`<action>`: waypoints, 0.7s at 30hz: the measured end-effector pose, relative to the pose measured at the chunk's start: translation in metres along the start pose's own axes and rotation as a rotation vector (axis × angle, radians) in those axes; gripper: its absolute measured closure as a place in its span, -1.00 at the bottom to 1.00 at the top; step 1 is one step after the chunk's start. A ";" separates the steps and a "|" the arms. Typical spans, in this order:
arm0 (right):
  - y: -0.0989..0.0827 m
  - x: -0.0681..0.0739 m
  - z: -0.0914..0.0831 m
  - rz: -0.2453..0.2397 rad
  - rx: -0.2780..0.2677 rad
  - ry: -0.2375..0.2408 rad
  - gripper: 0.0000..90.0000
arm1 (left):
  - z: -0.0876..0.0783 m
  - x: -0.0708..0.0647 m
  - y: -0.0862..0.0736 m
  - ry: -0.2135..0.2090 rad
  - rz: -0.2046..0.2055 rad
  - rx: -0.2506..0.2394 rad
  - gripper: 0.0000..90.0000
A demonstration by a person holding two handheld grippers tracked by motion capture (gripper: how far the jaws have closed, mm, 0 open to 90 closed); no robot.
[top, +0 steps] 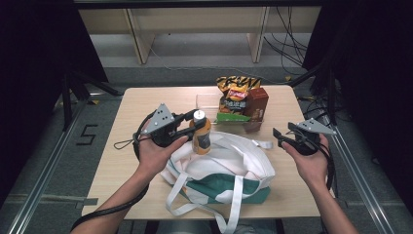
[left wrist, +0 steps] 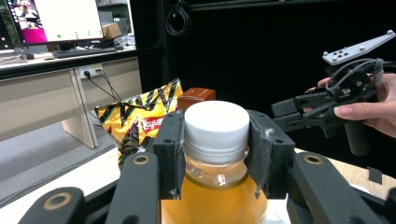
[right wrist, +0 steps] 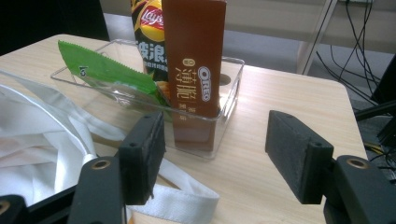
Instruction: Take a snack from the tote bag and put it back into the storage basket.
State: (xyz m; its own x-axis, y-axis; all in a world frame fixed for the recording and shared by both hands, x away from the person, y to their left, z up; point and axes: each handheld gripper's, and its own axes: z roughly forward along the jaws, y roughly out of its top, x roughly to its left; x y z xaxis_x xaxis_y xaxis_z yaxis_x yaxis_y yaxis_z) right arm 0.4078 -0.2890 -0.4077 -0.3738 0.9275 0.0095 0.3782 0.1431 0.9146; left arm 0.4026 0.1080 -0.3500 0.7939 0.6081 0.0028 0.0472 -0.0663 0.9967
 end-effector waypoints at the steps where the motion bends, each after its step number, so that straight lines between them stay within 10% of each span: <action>1: 0.000 0.002 -0.001 0.016 0.000 -0.011 -0.15 | 0.001 0.000 0.001 0.000 0.000 -0.001 0.32; 21: -0.001 0.003 0.000 0.023 0.004 -0.016 -0.15 | 0.011 0.011 0.020 0.004 0.017 -0.027 0.31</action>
State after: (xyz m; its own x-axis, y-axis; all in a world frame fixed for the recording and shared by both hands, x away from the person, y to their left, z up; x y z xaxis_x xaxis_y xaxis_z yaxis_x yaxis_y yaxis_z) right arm 0.4062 -0.2864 -0.4086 -0.3513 0.9359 0.0240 0.3898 0.1230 0.9127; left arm 0.4188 0.1050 -0.3311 0.7920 0.6102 0.0203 0.0170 -0.0552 0.9983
